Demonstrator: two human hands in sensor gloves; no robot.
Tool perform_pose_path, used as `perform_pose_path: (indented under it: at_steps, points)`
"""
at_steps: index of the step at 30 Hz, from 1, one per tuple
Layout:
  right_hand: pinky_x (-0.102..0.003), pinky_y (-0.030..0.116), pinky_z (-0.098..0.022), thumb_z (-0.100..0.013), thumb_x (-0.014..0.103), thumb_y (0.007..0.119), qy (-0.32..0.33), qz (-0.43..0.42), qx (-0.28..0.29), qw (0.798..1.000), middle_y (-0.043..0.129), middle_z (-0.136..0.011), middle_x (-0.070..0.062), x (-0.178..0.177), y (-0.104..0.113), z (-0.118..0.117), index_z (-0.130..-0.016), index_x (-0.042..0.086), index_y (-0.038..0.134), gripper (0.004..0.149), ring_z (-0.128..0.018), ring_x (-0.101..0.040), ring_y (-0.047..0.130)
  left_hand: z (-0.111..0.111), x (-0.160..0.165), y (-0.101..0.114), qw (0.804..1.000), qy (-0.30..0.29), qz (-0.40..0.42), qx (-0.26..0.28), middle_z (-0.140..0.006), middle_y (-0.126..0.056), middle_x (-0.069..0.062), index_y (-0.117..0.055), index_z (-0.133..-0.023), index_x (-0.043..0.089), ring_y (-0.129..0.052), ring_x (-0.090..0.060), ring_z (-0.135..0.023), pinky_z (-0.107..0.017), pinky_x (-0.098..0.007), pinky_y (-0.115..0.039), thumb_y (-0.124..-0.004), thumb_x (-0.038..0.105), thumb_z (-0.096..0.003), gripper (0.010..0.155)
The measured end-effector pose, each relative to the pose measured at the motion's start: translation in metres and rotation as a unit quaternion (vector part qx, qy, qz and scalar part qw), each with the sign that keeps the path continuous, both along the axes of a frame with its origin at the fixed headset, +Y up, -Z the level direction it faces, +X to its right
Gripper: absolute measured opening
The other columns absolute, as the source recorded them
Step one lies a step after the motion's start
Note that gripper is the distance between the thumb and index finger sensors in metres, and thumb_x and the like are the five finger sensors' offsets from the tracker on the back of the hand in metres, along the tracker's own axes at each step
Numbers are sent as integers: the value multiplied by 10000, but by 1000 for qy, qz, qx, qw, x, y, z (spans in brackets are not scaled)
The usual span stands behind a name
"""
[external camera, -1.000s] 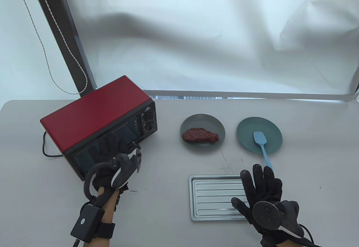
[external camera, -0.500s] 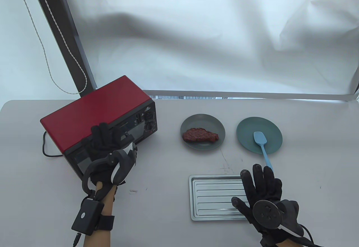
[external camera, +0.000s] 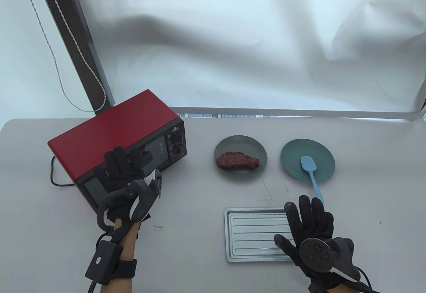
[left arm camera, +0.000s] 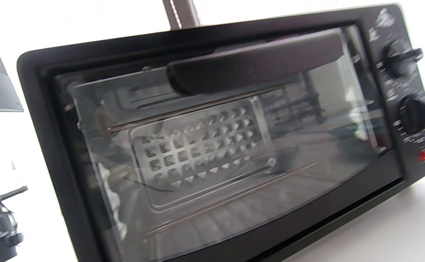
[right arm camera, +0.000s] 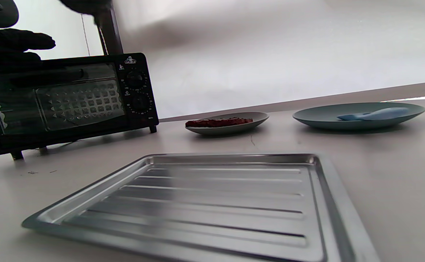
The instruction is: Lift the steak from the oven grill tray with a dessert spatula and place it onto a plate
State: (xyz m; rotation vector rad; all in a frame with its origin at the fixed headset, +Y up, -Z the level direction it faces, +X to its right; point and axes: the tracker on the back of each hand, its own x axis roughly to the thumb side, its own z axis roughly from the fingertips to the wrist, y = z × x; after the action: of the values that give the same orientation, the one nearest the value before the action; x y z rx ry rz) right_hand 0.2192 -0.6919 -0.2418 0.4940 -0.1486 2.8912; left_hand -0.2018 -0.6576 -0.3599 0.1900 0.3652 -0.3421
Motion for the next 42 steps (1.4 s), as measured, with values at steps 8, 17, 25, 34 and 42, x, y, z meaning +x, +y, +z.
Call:
perform_pose_path:
  at_steps: [8,17,25,34,42]
  points:
    - [-819,198,-661,-666,585,574,-1,-5,-4,1000,-66,-1176,-358,0,-1,0,-1153,165,24,846,-1028,-677,42,27,37,14,997,-48,61,-17,-1271,-156,-135,-138,-1166,348,-259,-397,-1184,-790,-711,-331,-478,567,-604,692]
    - [-819,195,-664,-665,588,574,-13,-3,-15,1000,-66,-1180,-354,3,-5,-5,-1153,171,25,845,-1033,-670,41,56,87,10,990,-90,97,-47,-1272,-117,-159,-106,-1174,332,-220,-425,-1181,-777,-732,-316,-453,605,-599,725]
    - [-819,193,-663,-664,591,573,-9,-7,-15,1000,-67,-1181,-354,2,-4,-5,-1154,172,23,848,-1033,-672,38,70,127,-7,983,-120,114,-81,-1266,-83,-175,-74,-1173,325,-181,-439,-1174,-765,-746,-297,-443,628,-595,749]
    - [-822,190,-661,-662,595,573,-9,-5,-28,1000,-67,-1181,-354,2,-8,-5,-1154,172,22,851,-1033,-673,36,81,158,-32,971,-159,131,-122,-1251,-33,-201,-36,-1170,306,-133,-467,-1155,-739,-767,-277,-436,660,-590,788]
    - [-821,188,-661,-662,593,573,-30,-6,-48,998,-67,-1181,-350,7,-15,-12,-1152,171,23,849,-1032,-672,37,86,172,-51,964,-179,112,-160,-1235,16,-212,-6,-1159,298,-86,-478,-1142,-726,-781,-257,-425,690,-580,815]
